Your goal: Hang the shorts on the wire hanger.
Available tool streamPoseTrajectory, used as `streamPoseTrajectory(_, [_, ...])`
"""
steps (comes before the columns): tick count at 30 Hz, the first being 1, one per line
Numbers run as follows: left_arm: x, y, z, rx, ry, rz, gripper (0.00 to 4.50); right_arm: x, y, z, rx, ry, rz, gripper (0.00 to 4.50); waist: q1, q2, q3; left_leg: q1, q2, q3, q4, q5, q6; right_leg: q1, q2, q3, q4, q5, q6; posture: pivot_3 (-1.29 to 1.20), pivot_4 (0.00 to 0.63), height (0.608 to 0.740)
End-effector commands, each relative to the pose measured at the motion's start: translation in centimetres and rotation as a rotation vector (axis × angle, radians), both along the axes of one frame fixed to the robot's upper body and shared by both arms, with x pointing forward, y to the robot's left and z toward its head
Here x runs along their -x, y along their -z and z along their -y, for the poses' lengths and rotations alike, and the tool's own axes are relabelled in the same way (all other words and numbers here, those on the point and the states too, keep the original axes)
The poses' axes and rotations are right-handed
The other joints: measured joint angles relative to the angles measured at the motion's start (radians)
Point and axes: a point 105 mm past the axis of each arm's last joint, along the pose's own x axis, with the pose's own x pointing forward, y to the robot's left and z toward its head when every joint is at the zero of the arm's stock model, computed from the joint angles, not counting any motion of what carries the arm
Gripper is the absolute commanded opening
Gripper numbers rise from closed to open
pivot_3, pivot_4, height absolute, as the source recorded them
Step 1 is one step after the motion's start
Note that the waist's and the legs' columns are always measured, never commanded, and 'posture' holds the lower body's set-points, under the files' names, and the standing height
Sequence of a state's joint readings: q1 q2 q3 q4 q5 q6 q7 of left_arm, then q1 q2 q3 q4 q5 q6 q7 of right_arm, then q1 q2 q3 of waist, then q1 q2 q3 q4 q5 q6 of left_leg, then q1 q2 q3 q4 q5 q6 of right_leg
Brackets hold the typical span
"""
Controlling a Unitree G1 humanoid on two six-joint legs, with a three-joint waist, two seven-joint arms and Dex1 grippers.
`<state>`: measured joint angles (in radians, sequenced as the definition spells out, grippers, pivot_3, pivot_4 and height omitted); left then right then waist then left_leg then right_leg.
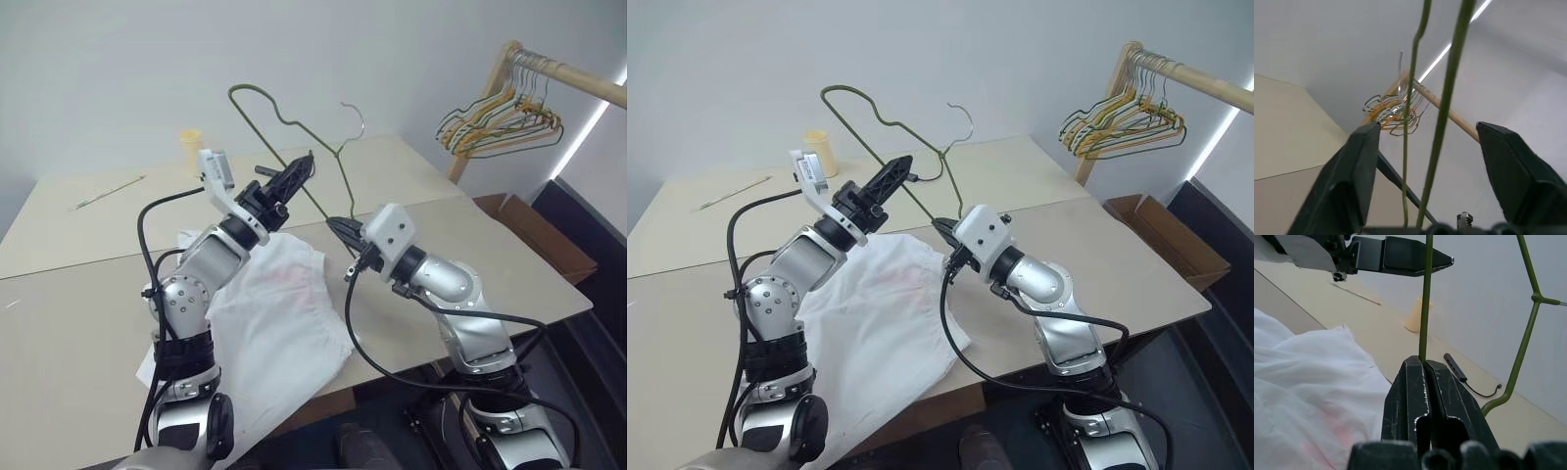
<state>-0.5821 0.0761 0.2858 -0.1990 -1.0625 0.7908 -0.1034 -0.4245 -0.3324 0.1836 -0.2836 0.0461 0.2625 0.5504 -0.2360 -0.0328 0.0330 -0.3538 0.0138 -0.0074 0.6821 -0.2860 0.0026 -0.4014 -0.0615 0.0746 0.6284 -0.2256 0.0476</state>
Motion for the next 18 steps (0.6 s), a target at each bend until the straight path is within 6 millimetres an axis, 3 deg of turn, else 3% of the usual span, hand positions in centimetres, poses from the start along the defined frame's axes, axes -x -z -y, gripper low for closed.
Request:
streamPoseTrajectory(1, [0.2,-0.8,-0.3,-0.010,-0.029,0.041,2.01,0.1,-0.9,0.0,-0.001,0.013,0.067,0.00,0.000,0.000,0.000,0.000,0.000,0.000,0.000,0.000,0.000,0.000,0.000,0.000,0.000,0.000,0.000,-0.21,0.000,0.740])
streamPoseTrajectory(7, [-0.2,-0.5,-0.6,-0.019,-0.060,0.037,0.11,0.0,-0.6,-0.2,0.033,0.025,0.092,0.00,0.001,0.000,0.000,0.000,0.000,0.000,0.000,0.000,0.000,0.000,0.000,0.000,0.000,0.000,0.000,-0.20,0.000,0.740])
streamPoseTrajectory(14, [0.4,-0.5,0.4,-0.107,-0.023,0.096,0.05,-0.6,0.0,-0.3,0.156,0.090,0.210,0.00,-0.001,0.000,0.000,0.000,0.000,0.000,0.000,0.000,0.000,0.000,0.000,0.000,0.000,0.000,0.000,-0.21,0.000,0.740])
streamPoseTrajectory(18, [0.5,-0.7,0.7,-0.165,-0.043,0.164,0.00,-0.6,0.0,-0.4,0.182,0.082,0.244,1.12,-0.001,0.000,0.000,0.000,0.000,0.000,0.000,0.000,0.000,0.000,0.000,0.000,-0.001,0.000,0.000,-0.21,0.000,0.740])
